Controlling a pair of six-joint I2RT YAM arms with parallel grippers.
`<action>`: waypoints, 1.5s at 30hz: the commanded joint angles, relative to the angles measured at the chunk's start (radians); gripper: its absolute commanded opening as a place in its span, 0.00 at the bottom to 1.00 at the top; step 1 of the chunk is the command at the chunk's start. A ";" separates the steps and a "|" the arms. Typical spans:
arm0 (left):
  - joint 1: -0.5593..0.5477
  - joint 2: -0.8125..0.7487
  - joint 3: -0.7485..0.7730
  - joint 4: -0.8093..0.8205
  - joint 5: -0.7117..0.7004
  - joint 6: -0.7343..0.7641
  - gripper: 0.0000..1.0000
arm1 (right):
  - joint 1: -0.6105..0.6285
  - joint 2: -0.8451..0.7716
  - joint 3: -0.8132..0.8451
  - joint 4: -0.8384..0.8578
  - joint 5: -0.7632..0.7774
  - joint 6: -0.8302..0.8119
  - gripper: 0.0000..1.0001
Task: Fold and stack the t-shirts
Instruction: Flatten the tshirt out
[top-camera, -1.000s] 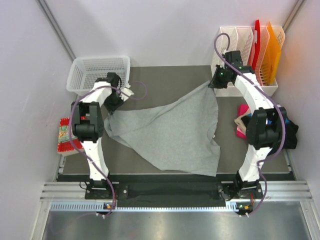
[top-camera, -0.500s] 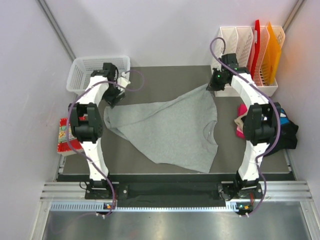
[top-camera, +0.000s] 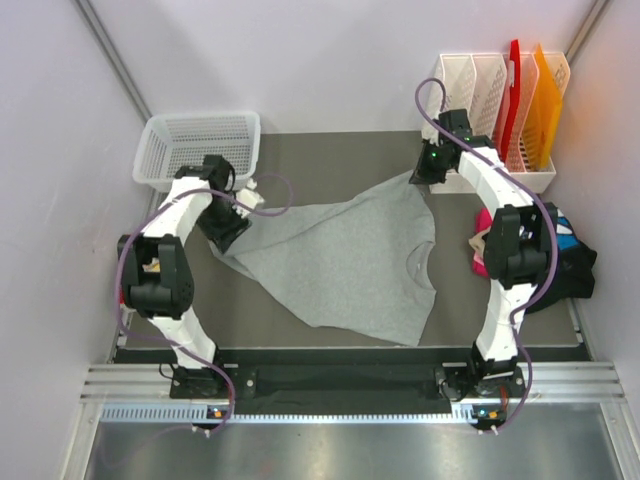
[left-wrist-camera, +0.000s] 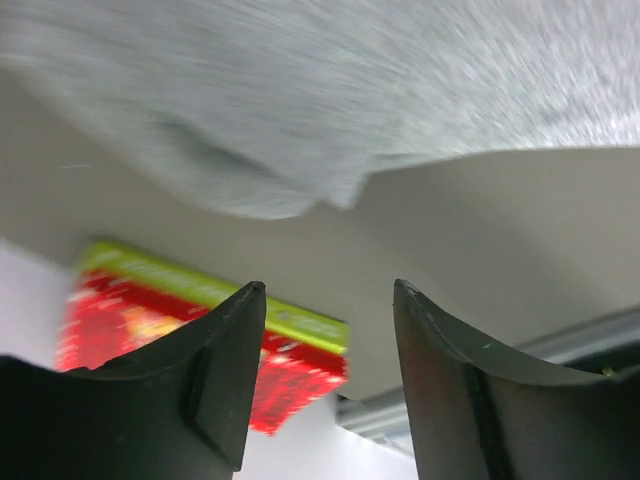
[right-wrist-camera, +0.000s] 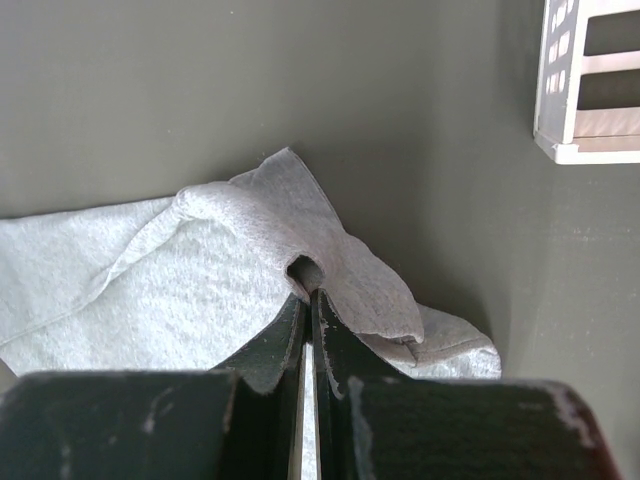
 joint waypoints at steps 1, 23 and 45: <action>0.000 0.032 -0.090 -0.008 0.030 0.006 0.57 | 0.016 -0.034 0.000 0.026 -0.012 -0.010 0.00; -0.006 0.207 -0.014 0.051 0.033 -0.012 0.46 | 0.030 -0.045 -0.003 0.020 -0.011 -0.010 0.00; -0.006 0.227 0.090 0.042 0.025 -0.023 0.00 | 0.027 -0.083 -0.008 0.011 -0.003 -0.013 0.00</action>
